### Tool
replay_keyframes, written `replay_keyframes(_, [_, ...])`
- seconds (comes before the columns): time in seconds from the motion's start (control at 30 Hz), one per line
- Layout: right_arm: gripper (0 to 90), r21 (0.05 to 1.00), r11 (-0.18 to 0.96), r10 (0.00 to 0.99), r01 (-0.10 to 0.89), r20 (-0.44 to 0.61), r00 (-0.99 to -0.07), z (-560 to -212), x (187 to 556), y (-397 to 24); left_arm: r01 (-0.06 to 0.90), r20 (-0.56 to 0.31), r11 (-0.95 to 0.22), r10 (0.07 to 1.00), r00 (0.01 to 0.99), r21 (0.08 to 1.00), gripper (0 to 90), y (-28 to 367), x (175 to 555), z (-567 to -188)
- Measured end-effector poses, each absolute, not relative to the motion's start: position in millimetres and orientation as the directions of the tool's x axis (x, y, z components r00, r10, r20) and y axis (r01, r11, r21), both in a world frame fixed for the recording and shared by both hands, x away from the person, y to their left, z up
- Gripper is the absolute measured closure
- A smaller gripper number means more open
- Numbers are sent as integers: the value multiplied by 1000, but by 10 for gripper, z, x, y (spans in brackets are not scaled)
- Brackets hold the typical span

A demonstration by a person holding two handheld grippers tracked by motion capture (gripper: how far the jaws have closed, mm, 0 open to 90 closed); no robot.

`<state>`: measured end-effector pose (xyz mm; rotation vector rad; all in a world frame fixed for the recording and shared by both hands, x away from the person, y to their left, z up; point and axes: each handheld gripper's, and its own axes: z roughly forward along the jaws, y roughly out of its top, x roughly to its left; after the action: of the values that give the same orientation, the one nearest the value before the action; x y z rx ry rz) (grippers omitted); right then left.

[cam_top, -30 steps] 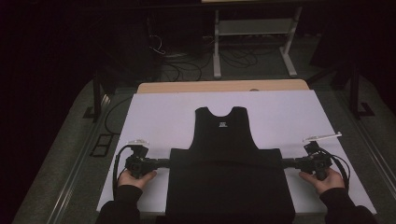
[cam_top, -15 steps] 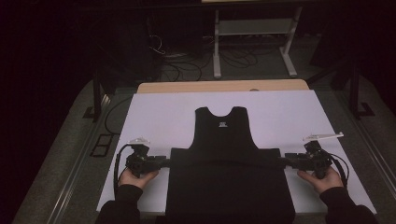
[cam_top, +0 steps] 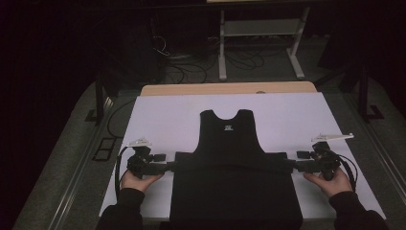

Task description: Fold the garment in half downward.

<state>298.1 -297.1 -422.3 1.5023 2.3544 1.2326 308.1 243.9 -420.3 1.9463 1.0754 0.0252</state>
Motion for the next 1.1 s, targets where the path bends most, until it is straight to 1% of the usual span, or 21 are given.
replay_keyframes(0.07, [120, 668, 204, 796, 716, 312, -518, -4216, 3009, -2953, 653, -343, -248, 690, 637, 715, 236, 2414, 3113, -4190])
replay_keyframes(0.1, [87, 675, 215, 799, 706, 294, -525, -4204, 3033, -2936, 647, -335, -256, 688, 644, 718, 191, 2398, 3133, -4182])
replay_keyframes(0.13, [87, 675, 215, 799, 706, 294, -525, -4204, 3033, -2936, 637, -325, -263, 685, 652, 725, 191, 2384, 3151, -4179])
replay_keyframes(0.17, [10, 683, 216, 801, 698, 284, -527, -4194, 3069, -2921, 629, -315, -270, 683, 659, 729, 149, 2365, 3167, -4173])
replay_keyframes(0.27, [0, 693, 226, 795, 684, 275, -541, -4175, 3102, -2903, 615, -298, -286, 679, 671, 735, 103, 2335, 3192, -4169])
replay_keyframes(0.3, [0, 693, 226, 795, 684, 275, -541, -4175, 3102, -2903, 612, -297, -286, 676, 674, 737, 103, 2329, 3202, -4174])
replay_keyframes(0.33, [0, 700, 234, 792, 675, 265, -550, -4168, 3128, -2887, 621, -315, -280, 669, 673, 733, 32, 2322, 3230, -4189])
replay_keyframes(0.37, [0, 695, 241, 790, 677, 265, -553, -4164, 3139, -2881, 621, -315, -280, 669, 673, 733, 0, 2322, 3230, -4189])
replay_keyframes(0.43, [0, 696, 244, 791, 676, 260, -553, -4163, 3152, -2874, 622, -322, -280, 662, 677, 732, 0, 2313, 3252, -4197])
replay_keyframes(0.83, [0, 698, 283, 778, 657, 234, -584, -4119, 3345, -2751, 596, -293, -303, 654, 698, 744, 0, 2289, 3349, -4198])
replay_keyframes(1.1, [0, 723, 283, 769, 630, 222, -600, -4031, 3433, -2733, 576, -267, -319, 652, 710, 753, 0, 2242, 3458, -4143])
